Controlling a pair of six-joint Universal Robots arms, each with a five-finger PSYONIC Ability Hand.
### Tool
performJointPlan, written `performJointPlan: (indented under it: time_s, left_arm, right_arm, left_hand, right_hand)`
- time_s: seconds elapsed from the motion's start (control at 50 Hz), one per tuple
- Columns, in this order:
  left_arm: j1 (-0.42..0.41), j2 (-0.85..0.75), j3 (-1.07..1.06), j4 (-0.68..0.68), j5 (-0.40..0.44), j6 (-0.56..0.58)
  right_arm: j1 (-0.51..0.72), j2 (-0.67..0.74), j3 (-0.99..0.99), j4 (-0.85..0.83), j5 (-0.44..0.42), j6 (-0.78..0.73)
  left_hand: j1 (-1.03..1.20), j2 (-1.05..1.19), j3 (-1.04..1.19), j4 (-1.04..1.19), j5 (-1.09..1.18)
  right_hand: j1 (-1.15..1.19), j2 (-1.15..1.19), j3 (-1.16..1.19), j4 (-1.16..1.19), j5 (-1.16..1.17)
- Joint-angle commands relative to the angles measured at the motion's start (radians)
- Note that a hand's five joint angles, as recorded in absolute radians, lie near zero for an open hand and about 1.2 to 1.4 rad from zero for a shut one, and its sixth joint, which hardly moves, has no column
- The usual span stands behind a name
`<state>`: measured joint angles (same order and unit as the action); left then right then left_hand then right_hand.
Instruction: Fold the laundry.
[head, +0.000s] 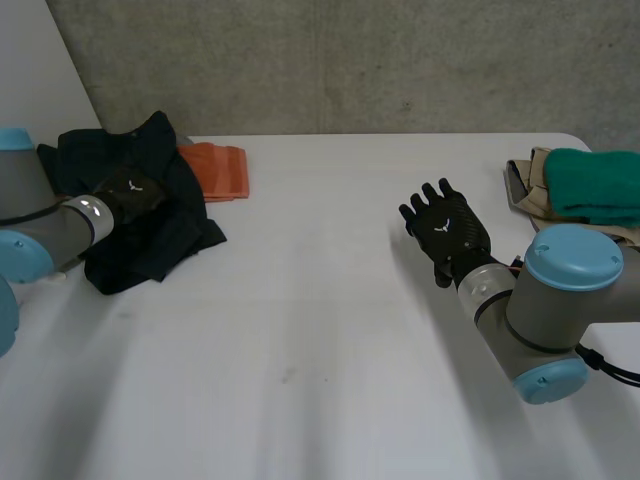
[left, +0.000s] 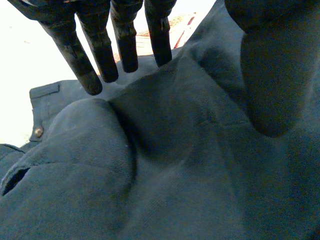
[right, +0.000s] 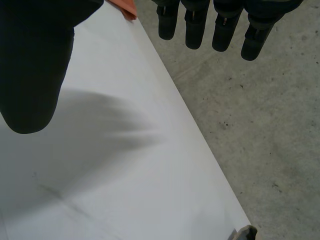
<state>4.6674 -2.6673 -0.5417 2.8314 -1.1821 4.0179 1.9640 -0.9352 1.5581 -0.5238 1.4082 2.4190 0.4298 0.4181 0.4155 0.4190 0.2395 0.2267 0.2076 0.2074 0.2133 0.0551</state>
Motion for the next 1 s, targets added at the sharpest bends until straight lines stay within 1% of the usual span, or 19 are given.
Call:
performJointPlan:
  time_s: [0.02,0.08,0.18,0.32,0.4,0.42,0.48,0.54,0.58,0.6,0.64,0.7,0.78,0.8,0.82,0.84,0.88,0.94,1.0]
  left_arm:
    - [-0.009,-0.054,0.031,0.080,-0.001,0.035]
    - [-0.010,-0.059,0.043,0.082,-0.004,0.058]
    - [-0.035,-0.025,0.017,0.079,-0.076,0.081]
    - [-0.097,0.107,-0.062,0.051,-0.088,0.021]
    - [-0.185,0.245,-0.148,0.030,-0.105,-0.112]
    - [-0.226,0.303,-0.185,0.030,-0.116,-0.170]
    - [-0.303,0.381,-0.240,0.031,-0.132,-0.255]
    - [-0.428,0.467,-0.306,0.043,-0.152,-0.354]
    - [-0.481,0.477,-0.323,0.054,-0.160,-0.387]
    - [-0.528,0.478,-0.336,0.068,-0.169,-0.414]
    - [-0.573,0.471,-0.337,0.088,-0.183,-0.439]
    - [-0.668,0.408,-0.337,0.123,-0.246,-0.509]
    - [-0.743,0.328,-0.323,0.122,-0.289,-0.577]
    - [-0.756,0.314,-0.322,0.120,-0.292,-0.589]
    - [-0.772,0.296,-0.322,0.109,-0.297,-0.608]
    - [-0.777,0.291,-0.323,0.103,-0.295,-0.612]
    - [-0.780,0.296,-0.326,0.085,-0.303,-0.614]
    - [-0.768,0.355,-0.336,0.065,-0.315,-0.583]
    - [-0.713,0.444,-0.372,0.060,-0.344,-0.525]
  right_arm:
    - [-0.007,0.004,-0.001,0.001,0.002,-0.001]
    - [-0.008,0.004,-0.001,-0.001,0.002,-0.001]
    - [-0.010,0.006,-0.003,0.001,0.002,-0.003]
    - [-0.017,-0.002,-0.006,-0.001,0.005,-0.001]
    - [-0.028,-0.008,-0.013,-0.001,0.006,0.003]
    - [-0.034,-0.011,-0.018,0.001,0.008,0.005]
    - [-0.048,-0.022,-0.023,0.004,0.011,0.009]
    - [-0.068,-0.037,-0.029,0.005,0.020,0.026]
    - [-0.076,-0.043,-0.033,0.005,0.025,0.037]
    - [-0.085,-0.047,-0.036,0.005,0.031,0.049]
    - [-0.094,-0.050,-0.042,0.007,0.040,0.064]
    - [-0.115,-0.050,-0.064,0.016,0.075,0.109]
    - [-0.131,-0.050,-0.090,0.048,0.130,0.153]
    - [-0.132,-0.050,-0.096,0.059,0.143,0.163]
    - [-0.134,-0.048,-0.102,0.067,0.150,0.167]
    - [-0.137,-0.045,-0.113,0.089,0.161,0.179]
    - [-0.137,-0.044,-0.121,0.114,0.170,0.192]
    - [-0.139,-0.042,-0.136,0.160,0.169,0.210]
    - [-0.135,-0.045,-0.147,0.199,0.166,0.229]
  left_hand:
    - [0.290,0.301,0.304,0.300,0.305]
    - [0.964,0.976,0.979,0.975,0.980]
    - [0.966,0.978,0.981,0.977,0.982]
    - [0.966,0.978,0.981,0.977,0.982]
    - [0.966,0.978,0.981,0.977,0.982]
    - [0.966,0.978,0.981,0.977,0.982]
    - [0.966,0.978,0.981,0.977,0.982]
    - [0.966,0.978,0.981,0.977,0.982]
    - [0.966,0.978,0.981,0.977,0.982]
    - [0.966,0.978,0.981,0.977,0.982]
    - [0.966,0.978,0.981,0.977,0.982]
    - [0.966,0.978,0.981,0.977,0.982]
    - [0.966,0.978,0.981,0.977,0.982]
    - [0.801,0.813,0.815,0.812,0.817]
    - [0.366,0.378,0.381,0.377,0.382]
    - [0.135,0.147,0.150,0.146,0.151]
    - [-0.221,-0.209,-0.206,-0.210,-0.205]
    - [-0.255,-0.244,-0.241,-0.244,-0.240]
    - [-0.255,-0.244,-0.241,-0.244,-0.240]
  right_hand:
    - [-0.052,-0.033,-0.033,-0.039,-0.055]
    - [-0.052,-0.033,-0.033,-0.039,-0.055]
    - [-0.052,-0.033,-0.033,-0.039,-0.055]
    - [-0.052,-0.033,-0.033,-0.039,-0.055]
    - [-0.052,-0.033,-0.033,-0.039,-0.055]
    - [-0.052,-0.033,-0.033,-0.039,-0.055]
    - [-0.052,-0.033,-0.033,-0.039,-0.055]
    - [-0.052,-0.033,-0.033,-0.039,-0.055]
    - [-0.052,-0.033,-0.033,-0.039,-0.055]
    - [-0.052,-0.033,-0.033,-0.039,-0.055]
    - [-0.052,-0.033,-0.033,-0.039,-0.055]
    - [-0.052,-0.033,-0.033,-0.039,-0.055]
    - [-0.052,-0.033,-0.033,-0.039,-0.055]
    - [-0.052,-0.033,-0.033,-0.039,-0.055]
    - [-0.052,-0.033,-0.033,-0.039,-0.055]
    - [-0.052,-0.033,-0.033,-0.039,-0.055]
    - [-0.052,-0.033,-0.033,-0.039,-0.055]
    - [-0.052,-0.033,-0.033,-0.039,-0.055]
    - [-0.052,-0.033,-0.033,-0.039,-0.055]
